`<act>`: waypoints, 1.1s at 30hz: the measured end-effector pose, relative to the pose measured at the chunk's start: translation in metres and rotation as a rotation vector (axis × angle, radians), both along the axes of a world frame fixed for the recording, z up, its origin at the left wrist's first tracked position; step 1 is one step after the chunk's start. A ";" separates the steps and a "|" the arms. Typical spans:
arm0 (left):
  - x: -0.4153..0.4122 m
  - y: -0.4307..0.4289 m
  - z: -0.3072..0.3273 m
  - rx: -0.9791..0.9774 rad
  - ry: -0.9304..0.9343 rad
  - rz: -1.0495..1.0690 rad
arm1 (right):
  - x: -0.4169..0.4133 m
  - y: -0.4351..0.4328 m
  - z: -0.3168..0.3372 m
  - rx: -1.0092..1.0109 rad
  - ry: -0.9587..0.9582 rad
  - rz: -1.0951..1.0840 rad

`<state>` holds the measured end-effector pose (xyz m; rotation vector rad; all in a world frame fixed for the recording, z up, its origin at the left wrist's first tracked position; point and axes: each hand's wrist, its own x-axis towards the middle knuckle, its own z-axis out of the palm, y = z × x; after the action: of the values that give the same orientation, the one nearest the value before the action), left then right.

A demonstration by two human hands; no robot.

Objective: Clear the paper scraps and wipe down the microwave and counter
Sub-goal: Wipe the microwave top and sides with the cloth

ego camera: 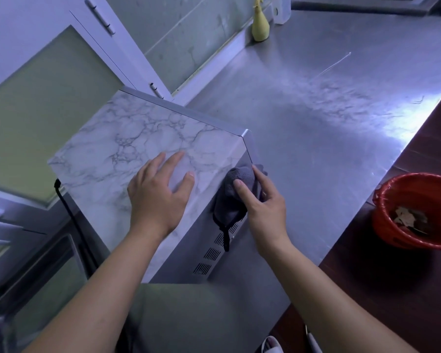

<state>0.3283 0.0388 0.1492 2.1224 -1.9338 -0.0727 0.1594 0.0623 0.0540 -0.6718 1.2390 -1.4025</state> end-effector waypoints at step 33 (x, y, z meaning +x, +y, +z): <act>-0.006 -0.003 0.003 -0.003 0.002 -0.005 | 0.006 -0.014 -0.113 0.163 0.034 -0.049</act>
<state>0.3228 0.0361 0.1522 2.1148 -1.9366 -0.0725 0.1657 0.0488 -0.0594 -0.5583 1.3887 -1.3173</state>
